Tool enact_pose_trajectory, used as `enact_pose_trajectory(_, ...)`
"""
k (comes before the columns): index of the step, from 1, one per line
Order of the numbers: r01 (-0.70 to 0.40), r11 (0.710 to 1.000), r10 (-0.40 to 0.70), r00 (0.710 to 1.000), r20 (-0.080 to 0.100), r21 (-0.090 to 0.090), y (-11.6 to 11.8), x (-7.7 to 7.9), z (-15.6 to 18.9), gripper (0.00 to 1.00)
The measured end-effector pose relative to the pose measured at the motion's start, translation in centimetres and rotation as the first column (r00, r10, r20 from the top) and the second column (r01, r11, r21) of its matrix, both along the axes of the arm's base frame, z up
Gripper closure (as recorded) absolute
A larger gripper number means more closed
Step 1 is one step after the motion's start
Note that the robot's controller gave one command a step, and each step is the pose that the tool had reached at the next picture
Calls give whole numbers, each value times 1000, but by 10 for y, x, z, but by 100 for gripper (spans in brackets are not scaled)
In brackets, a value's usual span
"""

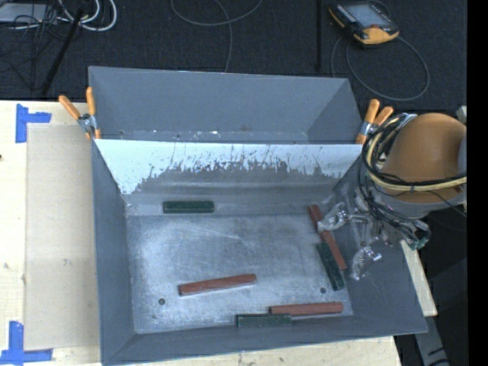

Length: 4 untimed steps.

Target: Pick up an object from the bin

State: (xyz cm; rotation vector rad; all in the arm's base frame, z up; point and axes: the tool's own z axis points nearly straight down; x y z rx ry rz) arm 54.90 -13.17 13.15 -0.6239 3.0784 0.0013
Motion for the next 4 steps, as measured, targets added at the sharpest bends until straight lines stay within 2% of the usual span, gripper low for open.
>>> enact_pose_trajectory(1,-1,1000,1,1000,0,0,0,0,0,0)
enact_pose_trajectory(2,-360,933,360,933,4,-1,-6,5,-58,100)
enact_pose_trajectory(3,-360,933,360,933,4,-1,-6,5,-58,100)
enact_pose_trajectory(4,-360,933,360,933,4,-1,2,48,104,100)
